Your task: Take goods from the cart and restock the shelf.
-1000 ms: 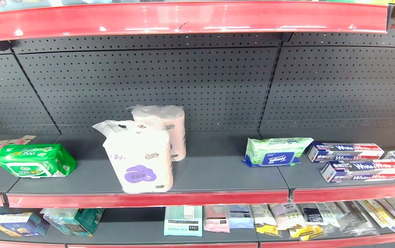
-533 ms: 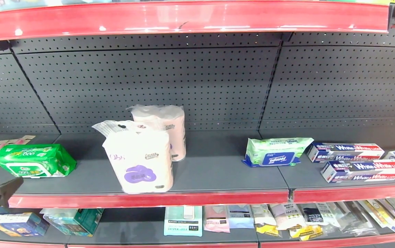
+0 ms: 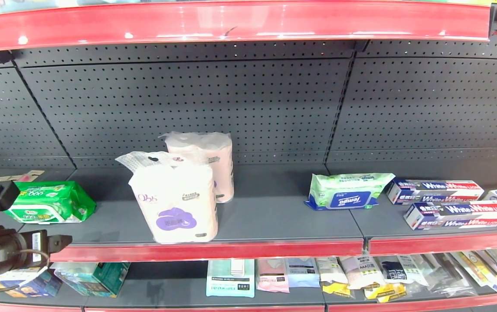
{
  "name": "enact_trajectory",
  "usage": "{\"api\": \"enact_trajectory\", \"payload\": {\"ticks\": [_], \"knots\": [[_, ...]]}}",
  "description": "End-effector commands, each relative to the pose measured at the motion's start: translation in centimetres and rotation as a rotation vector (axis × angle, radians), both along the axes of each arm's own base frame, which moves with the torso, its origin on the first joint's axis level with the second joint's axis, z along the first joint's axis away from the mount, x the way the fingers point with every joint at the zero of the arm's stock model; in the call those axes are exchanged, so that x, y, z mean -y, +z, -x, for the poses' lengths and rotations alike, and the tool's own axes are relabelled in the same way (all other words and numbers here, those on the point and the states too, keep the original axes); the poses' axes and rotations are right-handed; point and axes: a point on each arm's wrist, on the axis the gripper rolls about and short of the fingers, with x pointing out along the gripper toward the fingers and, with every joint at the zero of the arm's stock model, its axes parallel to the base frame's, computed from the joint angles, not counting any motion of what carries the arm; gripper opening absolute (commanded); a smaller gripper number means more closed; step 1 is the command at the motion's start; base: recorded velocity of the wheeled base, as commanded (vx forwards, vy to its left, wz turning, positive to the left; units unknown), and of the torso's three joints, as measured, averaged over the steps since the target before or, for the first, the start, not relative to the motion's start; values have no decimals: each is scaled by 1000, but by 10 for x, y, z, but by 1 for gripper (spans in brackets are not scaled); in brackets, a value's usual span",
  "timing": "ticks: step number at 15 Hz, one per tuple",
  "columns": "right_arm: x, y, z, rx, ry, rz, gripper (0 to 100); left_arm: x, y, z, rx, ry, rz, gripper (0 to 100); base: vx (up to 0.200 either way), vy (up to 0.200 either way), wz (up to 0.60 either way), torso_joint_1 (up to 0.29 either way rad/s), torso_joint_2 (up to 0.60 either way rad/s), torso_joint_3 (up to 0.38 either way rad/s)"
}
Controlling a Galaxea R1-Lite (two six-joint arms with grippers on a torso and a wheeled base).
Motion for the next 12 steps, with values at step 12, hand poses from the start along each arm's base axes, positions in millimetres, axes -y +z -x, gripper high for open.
{"api": "enact_trajectory", "payload": {"ticks": [12], "knots": [[0, 0, 0, -2, 1, -1, 100, -8, -37, -54, -113, -11, 21, 100, 0, 0, 0, 0, 0, 0]]}}
